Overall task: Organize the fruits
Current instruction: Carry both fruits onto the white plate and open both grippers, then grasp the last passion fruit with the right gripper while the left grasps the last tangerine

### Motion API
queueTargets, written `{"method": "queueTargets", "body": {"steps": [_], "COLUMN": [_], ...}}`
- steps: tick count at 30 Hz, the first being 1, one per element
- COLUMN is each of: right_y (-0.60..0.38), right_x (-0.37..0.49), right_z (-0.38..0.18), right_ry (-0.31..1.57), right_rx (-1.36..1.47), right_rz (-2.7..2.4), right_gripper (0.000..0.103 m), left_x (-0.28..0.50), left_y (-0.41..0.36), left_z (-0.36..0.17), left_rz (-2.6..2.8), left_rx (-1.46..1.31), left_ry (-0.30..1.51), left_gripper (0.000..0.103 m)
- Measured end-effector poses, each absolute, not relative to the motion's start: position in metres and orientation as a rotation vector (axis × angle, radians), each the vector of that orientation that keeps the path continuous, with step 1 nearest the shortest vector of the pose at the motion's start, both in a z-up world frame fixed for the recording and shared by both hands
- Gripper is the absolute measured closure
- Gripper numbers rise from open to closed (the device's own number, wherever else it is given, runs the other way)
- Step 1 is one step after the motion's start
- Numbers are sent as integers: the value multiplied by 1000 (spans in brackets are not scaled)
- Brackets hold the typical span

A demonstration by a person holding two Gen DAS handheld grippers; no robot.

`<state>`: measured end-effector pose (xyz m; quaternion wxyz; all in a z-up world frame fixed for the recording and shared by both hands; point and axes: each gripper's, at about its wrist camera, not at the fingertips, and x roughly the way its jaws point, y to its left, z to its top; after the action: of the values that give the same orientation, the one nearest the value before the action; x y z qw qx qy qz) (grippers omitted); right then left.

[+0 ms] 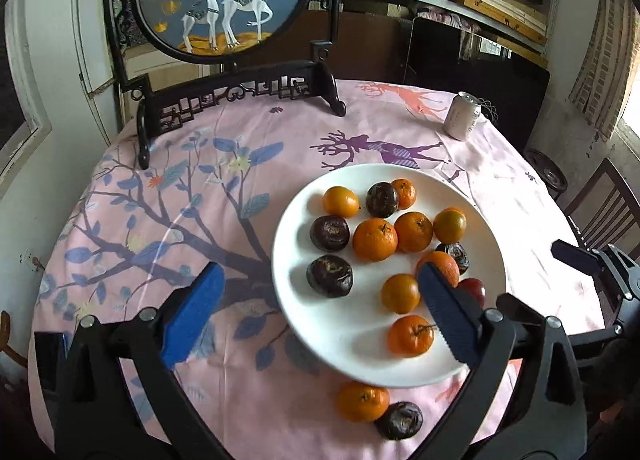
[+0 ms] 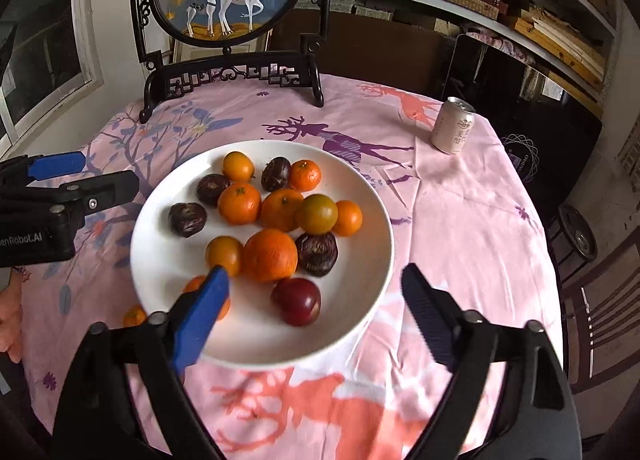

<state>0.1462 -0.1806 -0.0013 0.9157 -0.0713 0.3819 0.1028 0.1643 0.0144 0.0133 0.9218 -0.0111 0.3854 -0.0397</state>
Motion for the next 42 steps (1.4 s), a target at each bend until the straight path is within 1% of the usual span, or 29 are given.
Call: {"method": "queueTargets", "body": {"steps": [5,11,19,26,32,34,35,37,38,39,40,41,42], "right_y": [-184,-183,-169,-125,-104,-101,-98,-95,-93,-90,-89,-88,-90], "right_x": [102,89,73,73,83,86,89,96,99,100,100,98,97], "right_z": [-6,-15,-16,-54,-66,-68,-71,-79,-83,-88,-89,-87,-85], "right_ry": [766,808,815,935,938,928,942,976,990,1002,998,995,999], "right_rx": [-100,-74,-98,-137,-140,-145,-153,-152,-160,-168,-167,-166,-164], "right_rz": [159,174,202,349,387,381,380,394,397,399,400,405,410], "right_gripper": [3,3,3,3,4,20,32,37,42,51,53,63,63], "left_x": [121,91,76,70,64,63,63,64,64,65,65,65,65], "left_y": [14,15,33,64,84,89,91,93,93,92,90,89,87], "left_z": [0,-17,-17,-21,-21,-22,-23,-24,-24,-24,-24,-25,-25], "left_rz": [-110,-120,-89,-36,-10,-5,-3,-4,-5,-5,-4,-4,-4], "left_rx": [-58,-50,-84,-138,-164,-174,-181,-190,-190,-187,-183,-179,-173], "left_ry": [813,851,845,854,850,850,852,857,860,861,861,863,864], "left_gripper": [4,4,4,4,4,4,4,4,4,4,4,4,4]}}
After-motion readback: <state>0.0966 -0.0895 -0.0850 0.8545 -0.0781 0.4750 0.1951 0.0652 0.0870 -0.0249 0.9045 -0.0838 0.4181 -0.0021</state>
